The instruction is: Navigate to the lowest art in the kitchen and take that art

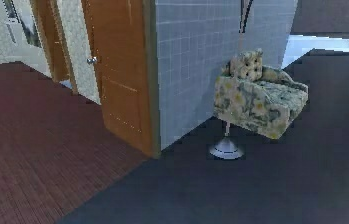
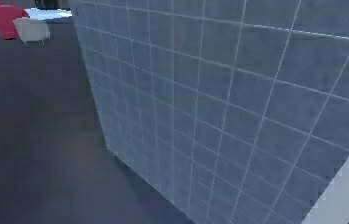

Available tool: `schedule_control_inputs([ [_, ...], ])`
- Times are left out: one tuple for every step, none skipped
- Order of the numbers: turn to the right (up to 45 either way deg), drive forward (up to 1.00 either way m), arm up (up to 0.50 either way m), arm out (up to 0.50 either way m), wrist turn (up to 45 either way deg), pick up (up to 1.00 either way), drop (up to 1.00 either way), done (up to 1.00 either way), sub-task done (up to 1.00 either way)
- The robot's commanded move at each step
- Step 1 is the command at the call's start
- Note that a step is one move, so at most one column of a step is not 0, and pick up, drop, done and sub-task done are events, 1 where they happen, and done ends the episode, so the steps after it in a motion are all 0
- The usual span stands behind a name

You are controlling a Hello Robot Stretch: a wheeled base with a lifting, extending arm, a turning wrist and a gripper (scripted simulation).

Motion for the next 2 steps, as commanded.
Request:
schedule_control_inputs([
  [42.0,0.0,0.0,0.0,0.0,0.0,0.0,0.0,0.0],
  [3.0,0.0,0.0,0.0,0.0,0.0,0.0,0.0,0.0],
])
